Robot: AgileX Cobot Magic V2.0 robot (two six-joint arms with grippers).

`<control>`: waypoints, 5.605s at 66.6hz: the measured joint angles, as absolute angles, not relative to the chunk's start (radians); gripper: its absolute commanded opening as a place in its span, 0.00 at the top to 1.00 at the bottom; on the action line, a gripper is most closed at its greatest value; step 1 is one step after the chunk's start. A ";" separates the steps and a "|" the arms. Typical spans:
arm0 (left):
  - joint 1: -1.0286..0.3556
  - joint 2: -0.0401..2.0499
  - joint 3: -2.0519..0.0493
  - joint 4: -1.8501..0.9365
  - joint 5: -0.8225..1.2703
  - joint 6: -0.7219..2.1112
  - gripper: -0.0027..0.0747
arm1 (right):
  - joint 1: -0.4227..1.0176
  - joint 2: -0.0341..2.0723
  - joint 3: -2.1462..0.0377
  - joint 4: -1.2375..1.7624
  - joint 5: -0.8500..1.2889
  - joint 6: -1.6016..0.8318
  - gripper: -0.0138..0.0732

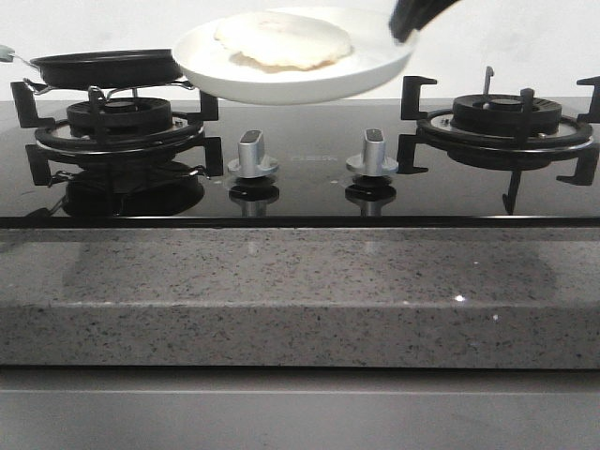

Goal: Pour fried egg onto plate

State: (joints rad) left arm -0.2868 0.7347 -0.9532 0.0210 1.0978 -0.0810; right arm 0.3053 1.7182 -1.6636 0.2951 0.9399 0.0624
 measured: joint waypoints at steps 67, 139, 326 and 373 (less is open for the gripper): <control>-0.287 0.732 -0.953 0.021 1.098 -0.081 0.44 | 0.217 2.128 -2.056 0.307 1.133 0.180 0.53; -0.287 0.732 -0.953 0.021 1.098 -0.081 0.44 | 0.375 1.486 -1.631 0.093 1.134 0.183 0.53; -0.279 0.689 -0.911 0.031 1.058 -0.081 0.99 | 0.375 0.452 -0.711 -0.018 1.130 0.178 0.97; -0.095 0.038 -0.079 -0.006 0.214 -0.081 0.99 | 0.375 0.452 -0.711 -0.018 1.130 0.178 0.97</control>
